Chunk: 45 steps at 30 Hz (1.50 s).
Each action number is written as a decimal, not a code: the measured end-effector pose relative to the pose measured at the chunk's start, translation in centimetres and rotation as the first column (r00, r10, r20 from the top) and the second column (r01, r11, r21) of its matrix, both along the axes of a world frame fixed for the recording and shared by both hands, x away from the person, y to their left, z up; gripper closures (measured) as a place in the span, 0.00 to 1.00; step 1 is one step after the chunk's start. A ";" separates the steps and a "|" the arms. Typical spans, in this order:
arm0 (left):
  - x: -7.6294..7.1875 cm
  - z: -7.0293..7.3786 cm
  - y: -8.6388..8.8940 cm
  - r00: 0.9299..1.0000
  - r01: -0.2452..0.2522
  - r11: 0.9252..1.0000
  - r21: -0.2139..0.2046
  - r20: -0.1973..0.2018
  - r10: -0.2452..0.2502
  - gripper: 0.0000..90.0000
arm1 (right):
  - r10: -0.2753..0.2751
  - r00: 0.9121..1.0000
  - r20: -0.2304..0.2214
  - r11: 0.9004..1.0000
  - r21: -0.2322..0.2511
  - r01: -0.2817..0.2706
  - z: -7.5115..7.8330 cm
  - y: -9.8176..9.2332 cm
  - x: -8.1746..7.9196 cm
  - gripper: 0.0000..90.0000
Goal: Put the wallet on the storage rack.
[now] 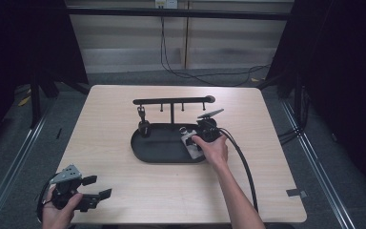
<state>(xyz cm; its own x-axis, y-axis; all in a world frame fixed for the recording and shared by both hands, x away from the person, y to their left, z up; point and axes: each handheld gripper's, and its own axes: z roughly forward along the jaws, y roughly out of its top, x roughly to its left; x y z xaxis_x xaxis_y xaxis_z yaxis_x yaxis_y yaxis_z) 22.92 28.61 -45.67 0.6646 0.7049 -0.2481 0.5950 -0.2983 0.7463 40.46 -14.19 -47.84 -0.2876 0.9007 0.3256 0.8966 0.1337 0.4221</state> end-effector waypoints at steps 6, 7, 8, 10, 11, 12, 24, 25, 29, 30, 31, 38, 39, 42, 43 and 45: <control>0.0 0.0 0.0 1.000 -0.001 1.000 -0.004 -0.003 0.001 0.20 | -0.009 1.000 0.002 1.000 0.004 0.009 0.4 -0.3 -0.1 0.34; 0.0 0.0 0.0 1.000 0.000 1.000 -0.003 -0.003 0.000 0.20 | -0.011 1.000 0.001 1.000 0.015 0.011 0.4 -0.3 -0.1 0.33; 0.0 0.0 0.0 1.000 -0.001 1.000 -0.002 -0.003 0.001 0.20 | -0.007 1.000 0.005 1.000 0.012 0.007 0.5 -0.3 -0.1 0.32; 0.0 0.0 0.1 1.000 0.000 1.000 -0.006 -0.006 0.000 0.20 | 0.008 1.000 0.016 1.000 0.005 -0.009 0.6 -0.5 -0.1 0.30; 0.0 0.0 0.1 1.000 0.000 1.000 -0.007 -0.006 0.000 0.20 | 0.005 1.000 0.018 1.000 0.008 -0.005 0.8 -0.4 -0.2 0.29; 0.0 0.0 0.1 1.000 0.000 1.000 -0.007 -0.007 0.000 0.20 | 0.014 1.000 0.026 1.000 0.002 -0.014 0.9 -0.5 -0.2 0.29; 0.2 -0.2 0.0 1.000 -0.014 1.000 -0.005 -0.017 0.014 0.20 | 0.058 0.991 0.123 0.998 -0.007 -0.057 3.2 -1.9 -1.6 0.16; 0.2 -0.2 0.0 1.000 -0.016 1.000 -0.004 -0.018 0.016 0.20 | 0.055 0.989 0.137 0.999 -0.006 -0.054 3.5 -2.1 -1.8 0.16; 0.2 -0.2 0.0 1.000 -0.019 1.000 -0.004 -0.019 0.019 0.20 | 0.057 0.981 0.184 0.998 -0.027 -0.053 3.9 -2.8 -2.7 0.18; 0.2 -0.2 0.0 1.000 -0.023 1.000 -0.007 -0.018 0.023 0.20 | 0.055 0.980 0.193 0.998 -0.035 -0.049 4.0 -2.9 -2.9 0.19; 0.2 -0.2 0.1 0.999 -0.028 1.000 -0.007 -0.017 0.028 0.20 | 0.056 0.978 0.200 0.998 -0.031 -0.051 4.2 -3.1 -3.1 0.19; 0.3 -0.2 0.4 0.999 -0.047 0.999 -0.006 -0.020 0.047 0.20 | 0.057 0.964 0.260 0.998 -0.039 -0.048 5.2 -4.2 -5.1 0.19; 0.3 -0.3 0.3 0.999 -0.049 0.999 -0.008 -0.023 0.048 0.20 | 0.060 0.965 0.256 0.998 -0.042 -0.051 5.1 -4.4 -5.3 0.19; 0.3 -0.3 0.2 0.999 -0.043 0.999 -0.005 -0.025 0.043 0.20 | 0.053 0.965 0.255 0.998 -0.037 -0.045 4.7 -5.3 -6.1 0.19; 0.3 -0.3 0.2 0.999 -0.045 0.999 -0.006 -0.024 0.045 0.20 | 0.054 0.966 0.252 0.998 -0.040 -0.046 4.6 -5.6 -6.5 0.19; 0.3 -0.3 0.2 0.999 -0.045 0.999 -0.003 -0.028 0.045 0.20 | 0.051 0.964 0.261 0.999 -0.029 -0.045 4.6 -6.1 -6.9 0.19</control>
<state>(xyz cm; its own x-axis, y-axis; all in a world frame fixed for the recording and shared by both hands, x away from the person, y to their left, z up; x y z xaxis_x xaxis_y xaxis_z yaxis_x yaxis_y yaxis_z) 23.26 28.81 -46.00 0.6250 0.7331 -0.2684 0.6281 -0.2681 0.7305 33.53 -20.25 -43.25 -0.4028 0.8902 0.2126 0.7476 0.1860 0.6376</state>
